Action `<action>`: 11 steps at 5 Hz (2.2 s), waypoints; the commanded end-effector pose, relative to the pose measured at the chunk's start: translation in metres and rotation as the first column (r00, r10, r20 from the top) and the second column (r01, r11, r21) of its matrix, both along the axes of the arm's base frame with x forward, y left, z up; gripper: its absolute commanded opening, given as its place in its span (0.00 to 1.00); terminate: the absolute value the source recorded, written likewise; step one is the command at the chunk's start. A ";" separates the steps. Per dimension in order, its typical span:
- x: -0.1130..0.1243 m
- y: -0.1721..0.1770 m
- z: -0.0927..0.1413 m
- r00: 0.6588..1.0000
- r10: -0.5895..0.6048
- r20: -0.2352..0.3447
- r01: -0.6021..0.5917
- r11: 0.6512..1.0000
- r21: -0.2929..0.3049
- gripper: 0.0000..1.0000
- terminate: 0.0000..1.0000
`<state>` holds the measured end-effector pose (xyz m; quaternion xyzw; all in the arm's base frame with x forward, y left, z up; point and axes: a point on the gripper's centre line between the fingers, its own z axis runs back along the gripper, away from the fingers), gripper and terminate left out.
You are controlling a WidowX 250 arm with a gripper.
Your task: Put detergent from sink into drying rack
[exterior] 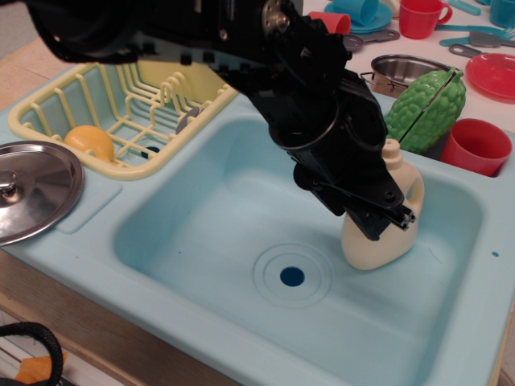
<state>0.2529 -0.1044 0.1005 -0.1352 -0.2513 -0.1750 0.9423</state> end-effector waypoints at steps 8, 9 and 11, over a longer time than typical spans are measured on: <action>-0.019 0.170 0.103 0.765 0.620 0.176 -0.638 0.688 0.346 0.00 0.00; -0.029 0.184 0.090 0.760 0.633 0.146 -0.642 0.699 0.315 0.00 0.00; -0.029 0.184 0.090 0.760 0.633 0.146 -0.642 0.699 0.315 1.00 1.00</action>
